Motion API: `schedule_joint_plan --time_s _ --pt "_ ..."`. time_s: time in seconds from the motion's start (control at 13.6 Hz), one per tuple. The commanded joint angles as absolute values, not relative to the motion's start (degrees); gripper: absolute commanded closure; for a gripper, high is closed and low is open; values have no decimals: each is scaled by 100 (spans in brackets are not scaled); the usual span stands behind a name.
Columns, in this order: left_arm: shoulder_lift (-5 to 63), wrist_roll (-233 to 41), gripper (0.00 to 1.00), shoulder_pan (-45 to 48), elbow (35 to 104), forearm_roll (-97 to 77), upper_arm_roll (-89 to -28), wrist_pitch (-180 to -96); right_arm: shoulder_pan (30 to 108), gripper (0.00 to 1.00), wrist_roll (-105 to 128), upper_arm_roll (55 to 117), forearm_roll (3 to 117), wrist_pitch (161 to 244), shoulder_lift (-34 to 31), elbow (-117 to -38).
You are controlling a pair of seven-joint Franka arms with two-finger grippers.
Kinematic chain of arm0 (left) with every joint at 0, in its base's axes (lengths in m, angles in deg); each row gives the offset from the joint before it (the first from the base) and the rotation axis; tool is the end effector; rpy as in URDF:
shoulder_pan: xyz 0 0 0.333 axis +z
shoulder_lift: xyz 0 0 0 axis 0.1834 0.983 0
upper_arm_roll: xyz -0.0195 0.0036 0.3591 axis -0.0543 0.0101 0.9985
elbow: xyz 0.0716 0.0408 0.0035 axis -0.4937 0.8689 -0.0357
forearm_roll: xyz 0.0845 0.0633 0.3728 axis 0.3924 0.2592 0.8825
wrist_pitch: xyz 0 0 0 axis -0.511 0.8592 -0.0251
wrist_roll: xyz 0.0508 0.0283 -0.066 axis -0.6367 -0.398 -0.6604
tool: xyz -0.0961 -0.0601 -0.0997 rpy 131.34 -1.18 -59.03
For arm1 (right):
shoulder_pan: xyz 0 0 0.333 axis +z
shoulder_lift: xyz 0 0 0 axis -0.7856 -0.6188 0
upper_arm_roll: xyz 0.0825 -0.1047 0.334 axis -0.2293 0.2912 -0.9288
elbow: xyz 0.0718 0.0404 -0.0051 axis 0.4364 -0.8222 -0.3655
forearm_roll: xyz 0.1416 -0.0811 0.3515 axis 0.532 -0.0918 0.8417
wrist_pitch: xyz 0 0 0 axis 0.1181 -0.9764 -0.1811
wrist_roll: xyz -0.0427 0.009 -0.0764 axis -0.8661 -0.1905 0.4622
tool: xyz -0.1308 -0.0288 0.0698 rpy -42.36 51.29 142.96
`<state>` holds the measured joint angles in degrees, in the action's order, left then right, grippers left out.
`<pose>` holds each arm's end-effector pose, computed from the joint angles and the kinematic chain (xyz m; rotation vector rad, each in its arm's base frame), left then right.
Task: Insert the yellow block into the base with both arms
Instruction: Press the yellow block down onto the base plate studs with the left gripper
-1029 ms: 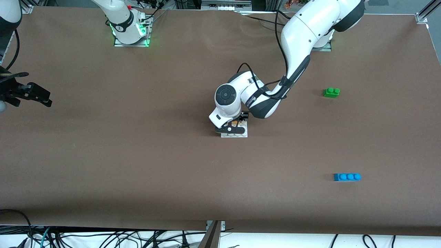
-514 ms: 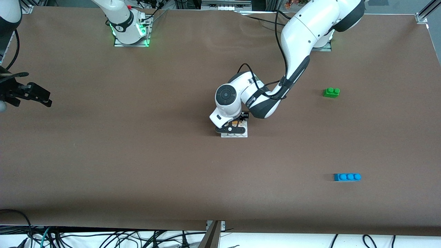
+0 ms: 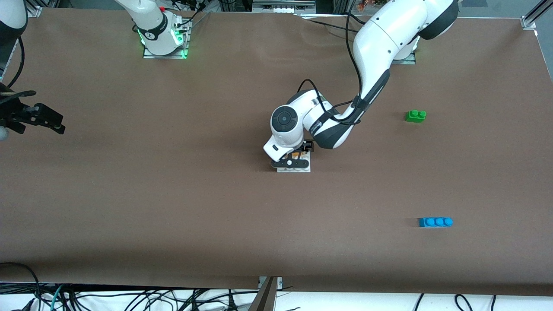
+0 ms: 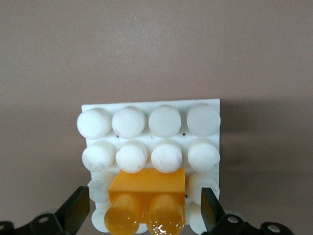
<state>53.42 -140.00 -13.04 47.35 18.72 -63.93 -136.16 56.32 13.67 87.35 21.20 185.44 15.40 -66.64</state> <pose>0.5686 -0.4764 0.1980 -3.0455 0.0139 0.1658 0.6035 -0.0252 0.5901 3.0918 0.0226 0.1079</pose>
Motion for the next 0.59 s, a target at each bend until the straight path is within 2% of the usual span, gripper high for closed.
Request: schedule_joint_plan --time_s 0.0,0.29,0.51 --pt "5081 -14037 0 -1106 4756 1928 -6465 -13376 5582 0 1316 8722 2169 18453 1508 -6562" --pt "4520 -14028 0 -816 4747 1219 -6518 -13147 5582 0 1316 8722 2169 18453 1507 -6562" --pt "3870 -13994 0 -701 4738 1102 -6492 -12130 5582 0 1316 8722 2169 18453 1507 -6562"
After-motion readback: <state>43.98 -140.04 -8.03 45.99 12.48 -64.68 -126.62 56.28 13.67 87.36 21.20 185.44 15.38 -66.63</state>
